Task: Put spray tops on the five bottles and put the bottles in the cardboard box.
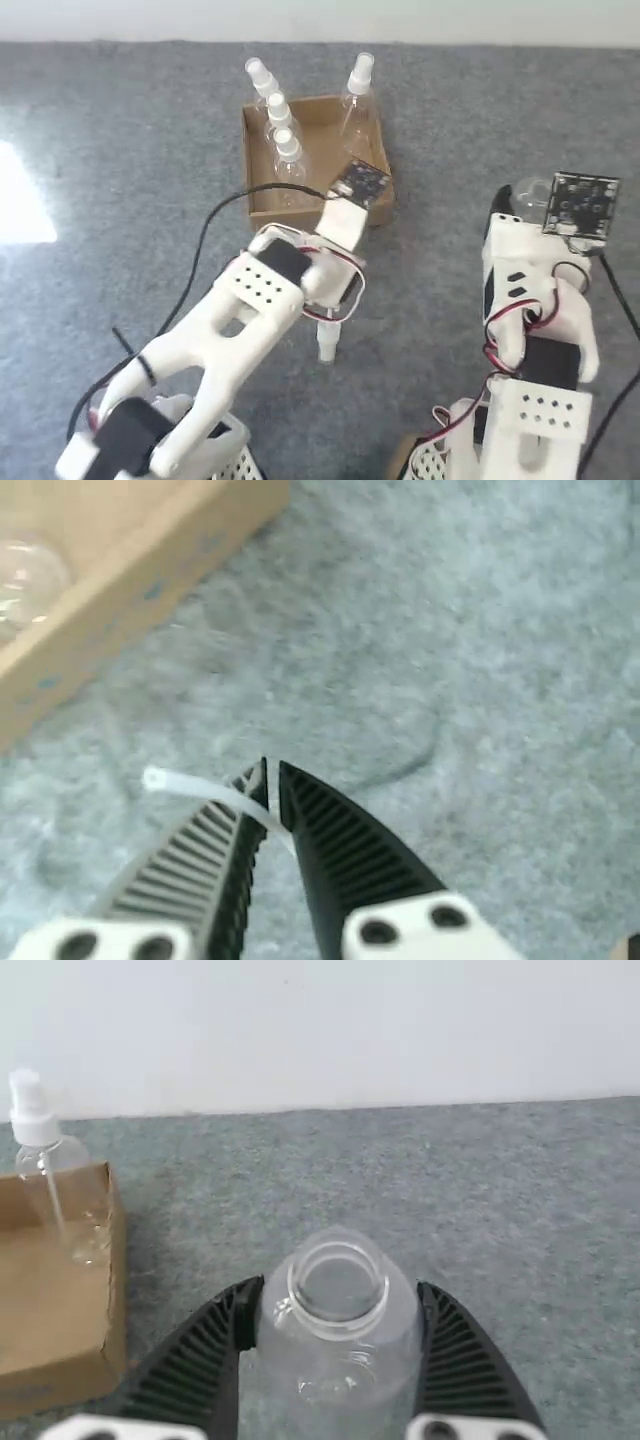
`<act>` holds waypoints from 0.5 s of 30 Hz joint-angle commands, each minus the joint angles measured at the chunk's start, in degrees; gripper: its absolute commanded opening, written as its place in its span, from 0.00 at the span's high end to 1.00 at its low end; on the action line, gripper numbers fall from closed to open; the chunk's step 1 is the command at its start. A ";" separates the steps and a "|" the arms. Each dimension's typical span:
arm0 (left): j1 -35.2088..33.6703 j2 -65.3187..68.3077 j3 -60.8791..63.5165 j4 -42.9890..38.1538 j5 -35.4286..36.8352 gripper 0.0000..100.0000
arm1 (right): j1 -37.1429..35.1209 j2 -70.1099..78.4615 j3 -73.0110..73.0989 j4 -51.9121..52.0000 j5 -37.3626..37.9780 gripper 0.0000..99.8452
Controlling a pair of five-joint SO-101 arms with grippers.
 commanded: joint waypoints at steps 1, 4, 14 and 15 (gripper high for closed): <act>-2.37 -5.98 0.66 -0.97 -0.62 0.99 | -1.71 -0.04 0.44 -3.03 -0.35 0.89; -2.90 -9.14 2.15 -0.97 -0.62 0.99 | -3.12 0.13 2.73 -6.11 -0.09 0.89; -10.11 -17.05 4.70 -0.97 -0.62 0.99 | -6.73 -0.04 8.00 -12.00 0.09 0.89; -10.90 -17.32 4.70 -0.97 -0.62 0.99 | -6.99 -0.04 8.09 -11.82 0.09 0.89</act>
